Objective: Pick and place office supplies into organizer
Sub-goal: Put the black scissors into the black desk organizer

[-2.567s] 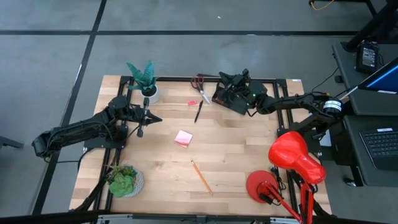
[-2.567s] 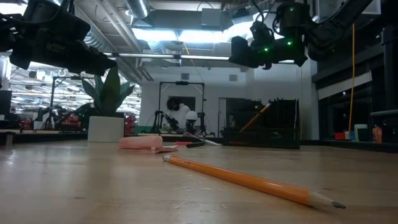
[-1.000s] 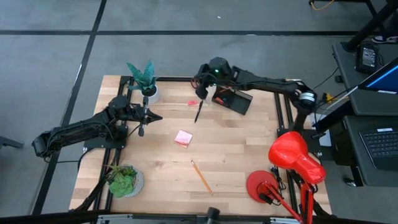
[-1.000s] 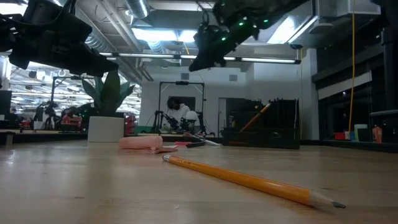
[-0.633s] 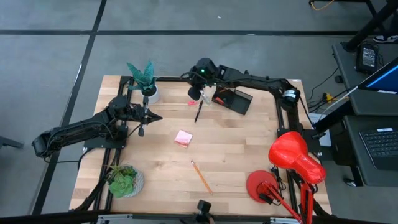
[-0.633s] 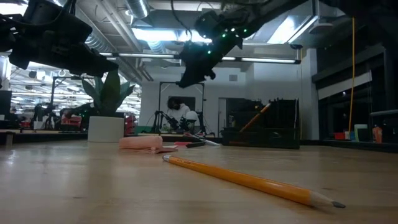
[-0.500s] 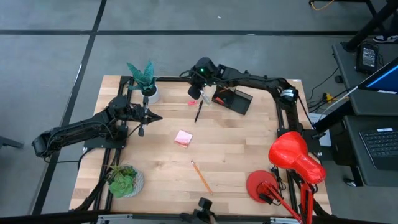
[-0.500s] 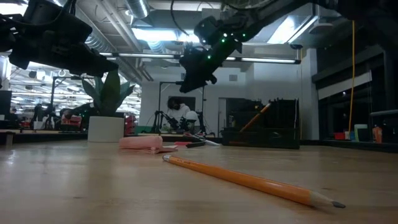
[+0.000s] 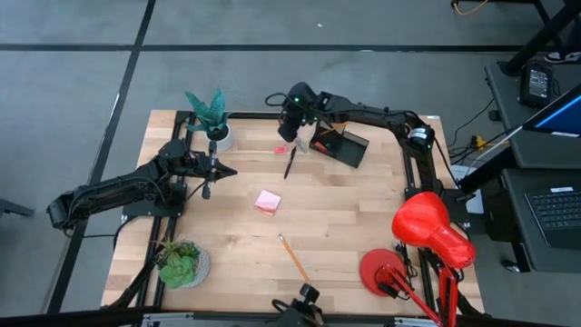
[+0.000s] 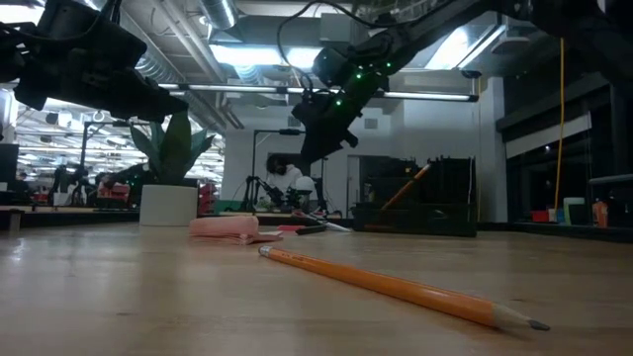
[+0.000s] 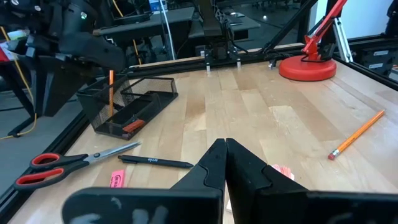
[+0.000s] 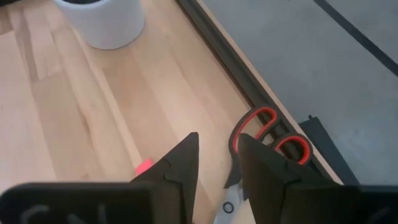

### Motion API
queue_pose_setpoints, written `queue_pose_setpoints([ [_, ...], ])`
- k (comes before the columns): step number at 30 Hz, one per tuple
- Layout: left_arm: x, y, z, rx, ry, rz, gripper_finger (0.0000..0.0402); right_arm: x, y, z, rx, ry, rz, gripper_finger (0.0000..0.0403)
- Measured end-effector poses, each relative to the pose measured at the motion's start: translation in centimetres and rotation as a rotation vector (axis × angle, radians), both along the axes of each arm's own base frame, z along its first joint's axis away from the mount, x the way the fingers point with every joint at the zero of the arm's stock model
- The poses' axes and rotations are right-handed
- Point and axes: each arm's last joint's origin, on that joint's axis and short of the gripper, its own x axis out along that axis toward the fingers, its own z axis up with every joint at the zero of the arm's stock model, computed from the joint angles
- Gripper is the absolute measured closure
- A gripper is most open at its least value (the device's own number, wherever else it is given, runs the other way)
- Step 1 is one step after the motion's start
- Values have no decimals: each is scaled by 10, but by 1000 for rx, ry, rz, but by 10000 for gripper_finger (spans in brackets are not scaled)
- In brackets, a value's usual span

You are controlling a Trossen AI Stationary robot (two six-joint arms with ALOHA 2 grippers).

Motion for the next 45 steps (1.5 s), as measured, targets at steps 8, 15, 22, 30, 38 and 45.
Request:
queue_pose_setpoints([
  [8, 0, 0, 0, 0, 0, 1, 400, -2, -2, 0, 30, -11, -38, 288],
  [15, 0, 0, 0, 1, -1, 1, 399, -3, -9, 7, 36, -38, -70, 288],
  [22, 0, 0, 1, 11, -6, 1, 398, 4, -12, -16, 24, 12, -34, 288],
  [30, 1, 1, 0, 9, 1, 5, 398, 12, -17, -56, 53, 72, -33, 288],
  [38, 1, 1, 0, 9, 1, 6, 399, 11, -21, -61, 62, 72, -40, 288],
  [45, 1, 1, 0, 9, 1, 6, 400, 12, -21, -57, 80, 65, -57, 288],
])
